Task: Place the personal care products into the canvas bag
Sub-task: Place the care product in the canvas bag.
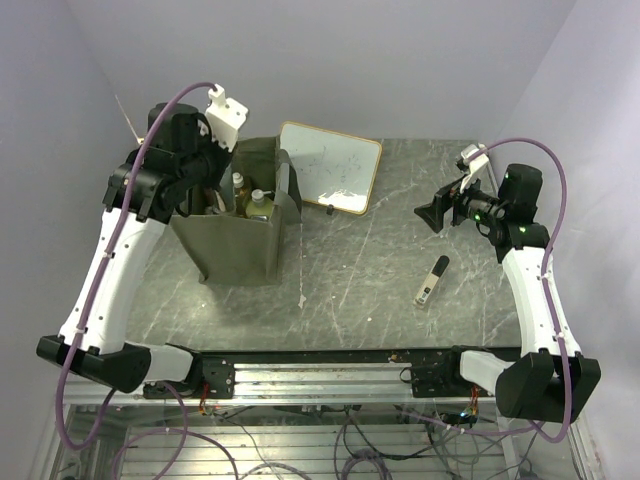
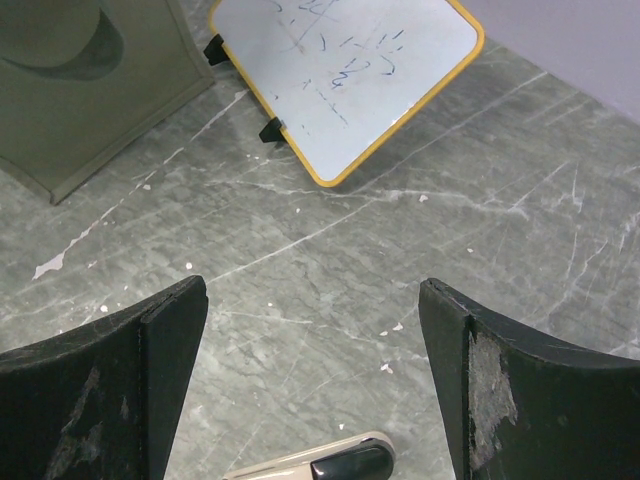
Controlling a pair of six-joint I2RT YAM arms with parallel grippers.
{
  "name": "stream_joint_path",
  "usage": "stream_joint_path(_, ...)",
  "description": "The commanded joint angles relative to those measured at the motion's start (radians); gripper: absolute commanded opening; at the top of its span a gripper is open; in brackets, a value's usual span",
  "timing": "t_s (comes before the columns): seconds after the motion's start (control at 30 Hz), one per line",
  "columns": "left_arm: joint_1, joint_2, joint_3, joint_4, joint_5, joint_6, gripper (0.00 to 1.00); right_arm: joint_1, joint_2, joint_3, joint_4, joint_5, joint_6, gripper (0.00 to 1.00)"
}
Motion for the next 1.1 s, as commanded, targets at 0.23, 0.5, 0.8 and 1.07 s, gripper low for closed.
stream_joint_path(0.23,0.005,0.057,0.153,0.238,0.041,-0.082,0.07,-0.003,0.007,-0.007,-0.006,-0.011,-0.01,0.87)
stream_joint_path(0.5,0.005,0.142,0.141,0.404,0.057,-0.157,0.07,-0.004,0.007,-0.008,-0.006,-0.009,-0.012,0.87)
stream_joint_path(0.8,0.005,0.105,-0.075,0.595,0.079,-0.152,0.07,-0.004,0.01,-0.01,-0.006,-0.009,-0.014,0.87)
stream_joint_path(1.07,0.005,0.072,-0.244,0.7,0.1,-0.17,0.07,-0.005,0.011,-0.011,-0.004,-0.009,-0.013,0.88)
